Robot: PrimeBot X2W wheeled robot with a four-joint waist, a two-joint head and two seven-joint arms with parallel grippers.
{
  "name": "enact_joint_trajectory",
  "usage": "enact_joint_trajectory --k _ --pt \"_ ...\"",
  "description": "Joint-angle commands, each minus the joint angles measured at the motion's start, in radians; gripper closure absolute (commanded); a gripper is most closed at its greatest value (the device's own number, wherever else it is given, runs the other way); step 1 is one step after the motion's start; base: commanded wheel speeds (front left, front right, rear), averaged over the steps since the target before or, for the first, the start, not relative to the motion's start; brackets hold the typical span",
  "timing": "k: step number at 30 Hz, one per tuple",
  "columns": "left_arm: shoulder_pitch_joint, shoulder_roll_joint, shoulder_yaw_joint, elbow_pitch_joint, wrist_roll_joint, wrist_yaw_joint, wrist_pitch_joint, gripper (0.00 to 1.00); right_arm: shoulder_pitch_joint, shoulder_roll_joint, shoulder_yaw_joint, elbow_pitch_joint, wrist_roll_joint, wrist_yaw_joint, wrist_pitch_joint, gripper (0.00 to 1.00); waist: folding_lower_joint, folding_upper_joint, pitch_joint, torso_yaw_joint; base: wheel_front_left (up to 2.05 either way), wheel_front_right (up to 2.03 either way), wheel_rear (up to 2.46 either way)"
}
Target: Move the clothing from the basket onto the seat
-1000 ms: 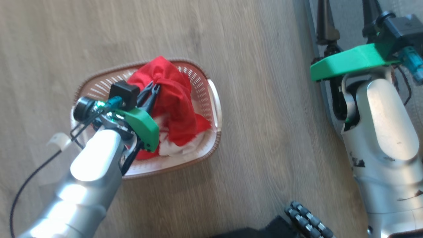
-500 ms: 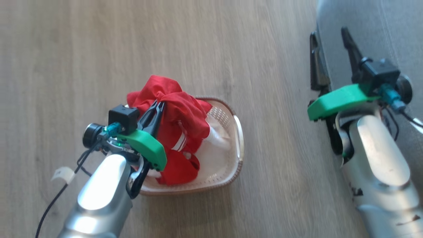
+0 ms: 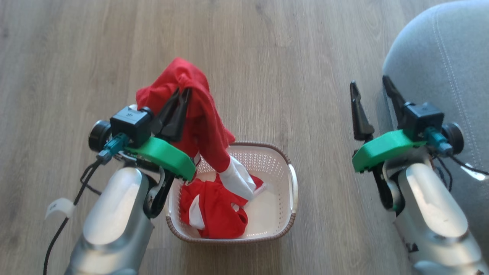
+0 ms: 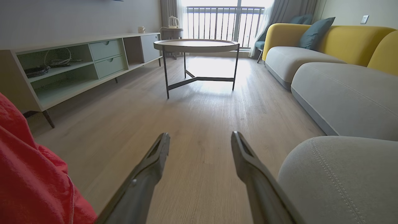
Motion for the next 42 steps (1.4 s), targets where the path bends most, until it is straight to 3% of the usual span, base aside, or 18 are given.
enact_joint_trajectory --k 1,16,26,31,42 --pt "-0.036 0.005 0.046 -0.071 0.014 0.001 -0.005 1.00 0.005 0.003 0.024 -0.022 0.008 0.007 -0.005 0.00 0.0001 -0.0001 -0.020 0.011 0.00 0.00 0.00" --pt "-0.159 -0.016 -0.021 -0.324 0.032 0.001 -0.005 1.00 0.043 -0.004 0.035 -0.002 0.024 0.007 -0.005 0.00 0.0001 -0.0001 -0.067 0.023 0.00 0.00 0.00" --pt "-0.200 -0.026 -0.064 -0.374 0.026 0.001 -0.005 1.00 0.062 0.004 0.048 0.004 0.036 0.007 -0.005 0.00 0.0001 -0.0001 -0.084 0.015 0.00 0.00 0.00" --pt "-0.194 -0.029 -0.080 -0.377 0.025 0.001 -0.005 1.00 0.051 0.002 0.097 -0.087 0.074 0.007 -0.005 0.00 0.0001 -0.0001 -0.087 0.014 0.00 0.00 0.00" --pt "-0.180 -0.034 -0.099 -0.376 0.019 0.001 -0.005 1.00 -0.012 -0.037 0.263 -0.420 0.140 0.007 -0.005 0.00 0.0001 -0.0001 -0.086 0.030 0.00 0.00 0.00"
